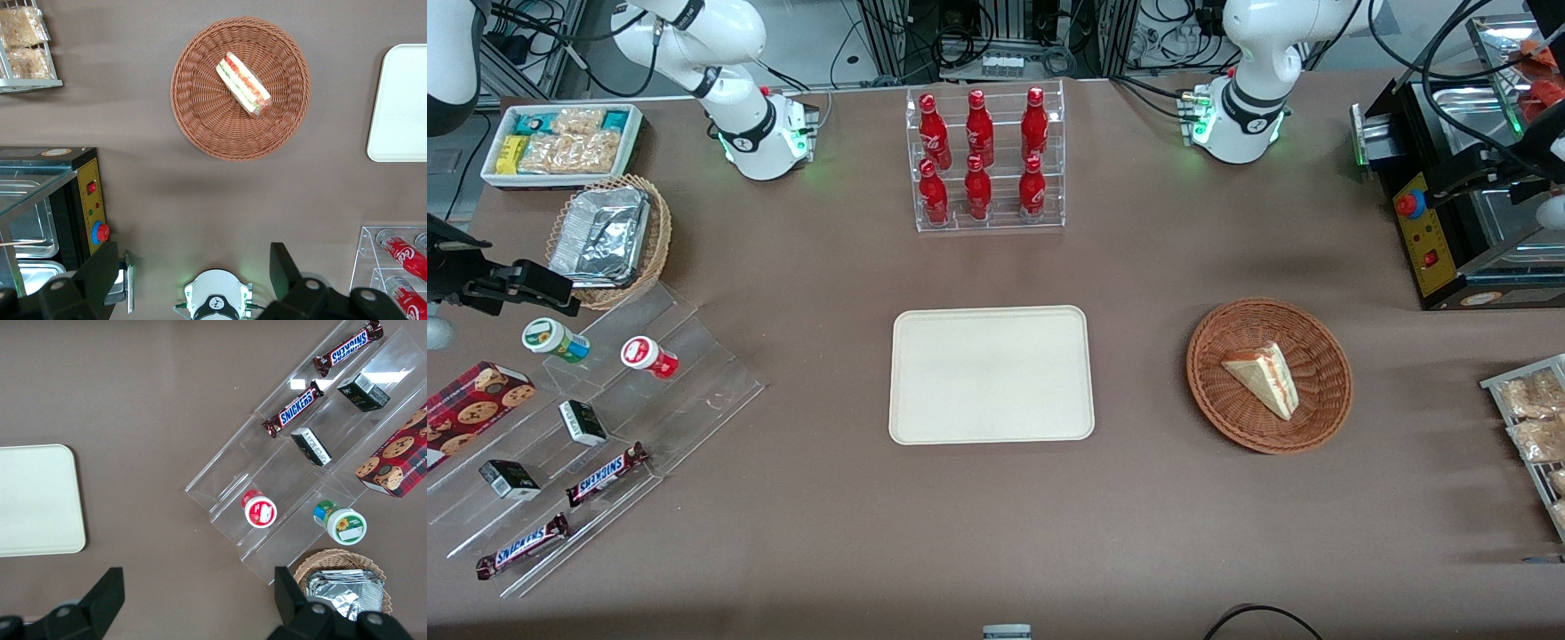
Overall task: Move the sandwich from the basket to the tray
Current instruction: 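Move the left gripper over the wicker basket holding the wrapped sandwich, then lower the open left gripper around the wrapped sandwich in the basket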
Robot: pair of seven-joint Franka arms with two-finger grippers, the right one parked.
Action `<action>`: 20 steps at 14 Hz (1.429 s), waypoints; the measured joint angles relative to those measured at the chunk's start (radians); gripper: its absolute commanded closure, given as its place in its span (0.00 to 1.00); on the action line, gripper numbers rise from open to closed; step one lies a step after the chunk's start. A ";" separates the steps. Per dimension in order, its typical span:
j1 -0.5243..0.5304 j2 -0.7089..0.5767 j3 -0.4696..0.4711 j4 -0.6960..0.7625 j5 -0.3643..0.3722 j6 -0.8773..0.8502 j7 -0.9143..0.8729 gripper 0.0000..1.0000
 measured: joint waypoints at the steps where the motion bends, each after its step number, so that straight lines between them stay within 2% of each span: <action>1: -0.001 0.001 0.000 0.000 0.000 0.000 0.000 0.00; 6: -0.001 0.014 0.000 -0.001 0.000 0.024 -0.002 0.00; 11: -0.006 0.107 0.000 -0.012 0.000 0.105 -0.055 0.00; 14: -0.035 0.167 -0.003 -0.031 0.000 0.178 -0.173 0.00; 20: -0.091 0.190 -0.006 -0.228 0.000 0.465 -0.467 0.00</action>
